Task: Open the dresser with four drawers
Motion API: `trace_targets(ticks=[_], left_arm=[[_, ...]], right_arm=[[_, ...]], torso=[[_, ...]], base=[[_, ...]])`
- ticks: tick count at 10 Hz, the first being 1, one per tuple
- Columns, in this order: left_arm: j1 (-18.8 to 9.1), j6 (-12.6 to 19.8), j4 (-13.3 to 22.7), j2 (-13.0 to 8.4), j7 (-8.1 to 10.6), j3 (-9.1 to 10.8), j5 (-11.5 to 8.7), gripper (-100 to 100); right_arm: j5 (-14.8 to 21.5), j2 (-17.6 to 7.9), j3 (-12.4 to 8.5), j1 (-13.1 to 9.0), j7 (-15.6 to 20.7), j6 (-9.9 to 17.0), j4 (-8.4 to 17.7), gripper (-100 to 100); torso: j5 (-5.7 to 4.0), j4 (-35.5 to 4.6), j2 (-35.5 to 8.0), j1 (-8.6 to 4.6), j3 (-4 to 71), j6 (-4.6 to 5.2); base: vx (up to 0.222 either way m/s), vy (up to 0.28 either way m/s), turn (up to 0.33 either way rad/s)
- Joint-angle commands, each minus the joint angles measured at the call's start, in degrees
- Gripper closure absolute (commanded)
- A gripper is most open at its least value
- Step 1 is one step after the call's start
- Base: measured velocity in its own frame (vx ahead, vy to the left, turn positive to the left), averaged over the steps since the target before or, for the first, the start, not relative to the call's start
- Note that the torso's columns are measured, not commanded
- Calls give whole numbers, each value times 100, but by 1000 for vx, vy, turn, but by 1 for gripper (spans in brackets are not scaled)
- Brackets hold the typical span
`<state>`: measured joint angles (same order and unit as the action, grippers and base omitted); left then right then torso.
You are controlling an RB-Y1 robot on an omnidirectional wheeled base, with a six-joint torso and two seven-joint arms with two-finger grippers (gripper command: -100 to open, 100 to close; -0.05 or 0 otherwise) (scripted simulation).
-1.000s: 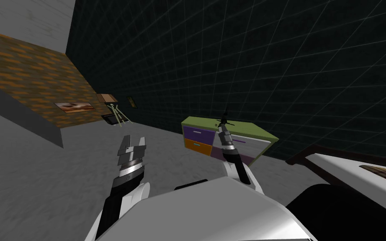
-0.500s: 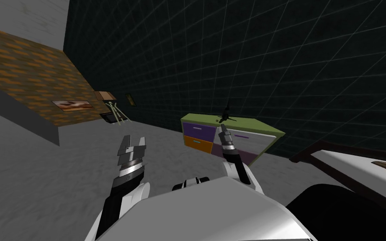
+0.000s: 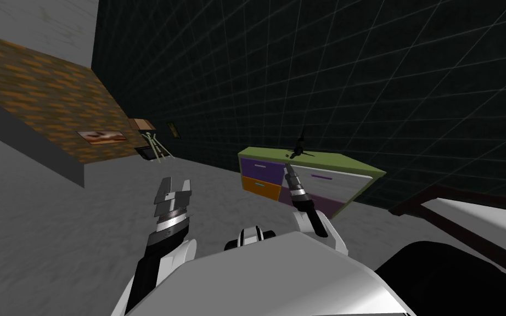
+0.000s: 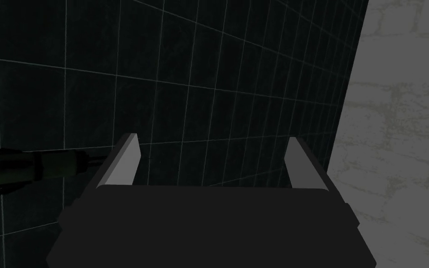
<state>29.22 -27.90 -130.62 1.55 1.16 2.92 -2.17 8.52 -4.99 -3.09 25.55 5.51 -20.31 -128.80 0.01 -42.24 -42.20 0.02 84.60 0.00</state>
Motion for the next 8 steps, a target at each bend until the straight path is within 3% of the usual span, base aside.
trace_targets(ticks=[1,5,6,8], left_arm=[[0,0,0,0,0,0,0,0],[0,0,0,0,0,0,0,0],[0,0,0,0,0,0,0,0],[0,0,0,0,0,0,0,0]], right_arm=[[340,-244,-25,-89,257,260,247,-100],[1014,-421,-88,-344,789,870,695,-100],[1068,-421,-88,-344,789,879,695,-100],[1465,-459,-127,-492,1103,1242,946,-100]], torso=[[0,-2,-4,1,-1,0],[0,-2,-4,1,0,0],[0,-4,-7,1,-2,0],[-1,-7,-17,-3,-9,0]], base=[[44,19,87],[67,20,109],[50,11,29],[48,15,95]])
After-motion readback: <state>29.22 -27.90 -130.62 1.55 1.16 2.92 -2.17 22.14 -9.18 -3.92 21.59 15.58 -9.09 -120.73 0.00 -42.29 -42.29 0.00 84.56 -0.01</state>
